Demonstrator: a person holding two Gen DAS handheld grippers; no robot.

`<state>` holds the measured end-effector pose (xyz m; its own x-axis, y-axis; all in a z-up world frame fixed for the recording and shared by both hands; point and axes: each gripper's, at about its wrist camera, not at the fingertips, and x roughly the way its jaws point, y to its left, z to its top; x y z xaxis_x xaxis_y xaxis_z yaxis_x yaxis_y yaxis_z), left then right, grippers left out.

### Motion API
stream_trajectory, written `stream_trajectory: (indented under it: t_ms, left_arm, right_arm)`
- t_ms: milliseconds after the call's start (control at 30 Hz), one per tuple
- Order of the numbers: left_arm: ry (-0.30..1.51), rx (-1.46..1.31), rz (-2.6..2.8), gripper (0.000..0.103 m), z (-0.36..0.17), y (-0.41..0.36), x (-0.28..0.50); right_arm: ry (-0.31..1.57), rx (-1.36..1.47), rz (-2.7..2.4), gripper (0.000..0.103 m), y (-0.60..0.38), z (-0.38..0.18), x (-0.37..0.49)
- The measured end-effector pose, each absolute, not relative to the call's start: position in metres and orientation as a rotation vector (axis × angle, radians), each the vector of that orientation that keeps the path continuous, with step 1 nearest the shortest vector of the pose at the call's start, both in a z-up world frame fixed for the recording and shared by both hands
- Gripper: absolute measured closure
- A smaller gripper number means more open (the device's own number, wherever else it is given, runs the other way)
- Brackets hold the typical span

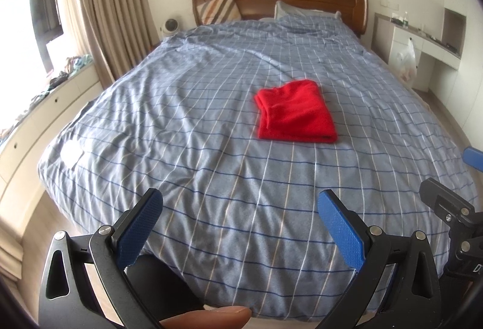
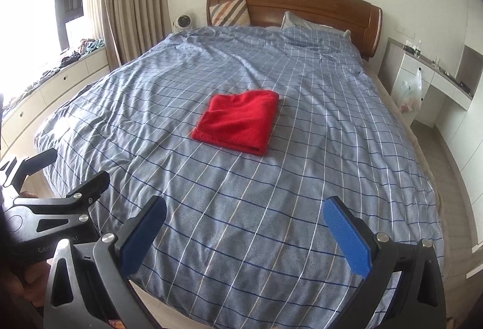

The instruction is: Fold small clothes

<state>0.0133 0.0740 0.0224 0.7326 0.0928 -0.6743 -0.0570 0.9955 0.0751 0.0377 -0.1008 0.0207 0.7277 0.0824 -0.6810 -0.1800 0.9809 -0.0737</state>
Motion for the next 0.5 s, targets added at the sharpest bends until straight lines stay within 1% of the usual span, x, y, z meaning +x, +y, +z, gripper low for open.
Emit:
stream_trajectory:
  t_ms: [200,500]
  left_arm:
    - [0.75,0.024,0.082,0.0,0.026,0.073,0.016]
    - [0.732,0.054,0.076,0.0,0.033,0.063,0.013]
  right_arm:
    - [0.734,-0.159,0.091,0.001,-0.106,0.021,0.038]
    - [0.731,-0.133,0.07,0.001,-0.118,0.029,0.039]
